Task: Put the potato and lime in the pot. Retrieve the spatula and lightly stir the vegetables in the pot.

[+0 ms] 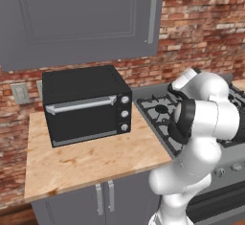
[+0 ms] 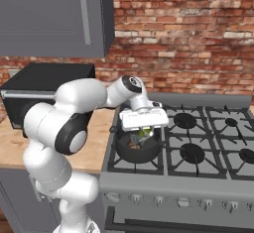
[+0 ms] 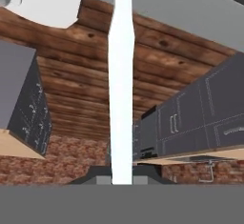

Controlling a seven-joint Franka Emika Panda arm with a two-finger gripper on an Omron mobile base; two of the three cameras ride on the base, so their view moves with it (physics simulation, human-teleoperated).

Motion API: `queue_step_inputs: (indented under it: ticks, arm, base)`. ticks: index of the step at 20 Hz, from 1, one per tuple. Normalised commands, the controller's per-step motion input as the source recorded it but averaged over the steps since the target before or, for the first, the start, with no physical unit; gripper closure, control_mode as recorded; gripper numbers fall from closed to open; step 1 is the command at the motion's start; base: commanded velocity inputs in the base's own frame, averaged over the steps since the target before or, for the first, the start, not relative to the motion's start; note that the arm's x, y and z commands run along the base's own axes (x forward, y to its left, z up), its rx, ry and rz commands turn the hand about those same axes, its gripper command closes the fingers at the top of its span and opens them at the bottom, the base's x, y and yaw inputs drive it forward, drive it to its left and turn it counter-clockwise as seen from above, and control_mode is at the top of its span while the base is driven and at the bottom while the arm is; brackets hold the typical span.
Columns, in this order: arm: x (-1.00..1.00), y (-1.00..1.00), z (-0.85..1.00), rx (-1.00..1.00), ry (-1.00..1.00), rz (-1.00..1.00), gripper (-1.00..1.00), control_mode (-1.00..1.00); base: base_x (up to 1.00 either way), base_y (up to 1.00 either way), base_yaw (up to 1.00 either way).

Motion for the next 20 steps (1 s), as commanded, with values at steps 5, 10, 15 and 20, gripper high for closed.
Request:
queue_step_inputs:
  ticks: [5, 10, 15, 20]
  arm:
    - [0.27, -0.02, 0.00, -0.02, 0.03, 0.00, 1.00, -1.00]
    - [0.12, -0.04, -0.28, 0.00, -0.03, 0.00, 1.00, -1.00]
    - [0.01, 0.00, -0.35, 0.00, -0.03, 0.00, 1.00, -1.00]
    - [0.00, 0.00, -0.01, -0.01, -0.02, 0.00, 1.00, -1.00]
  base:
    - [0.00, 0.00, 0.00]
    - [0.00, 0.00, 0.00]
    - [0.00, 0.00, 0.00]
    - [0.00, 0.00, 0.00]
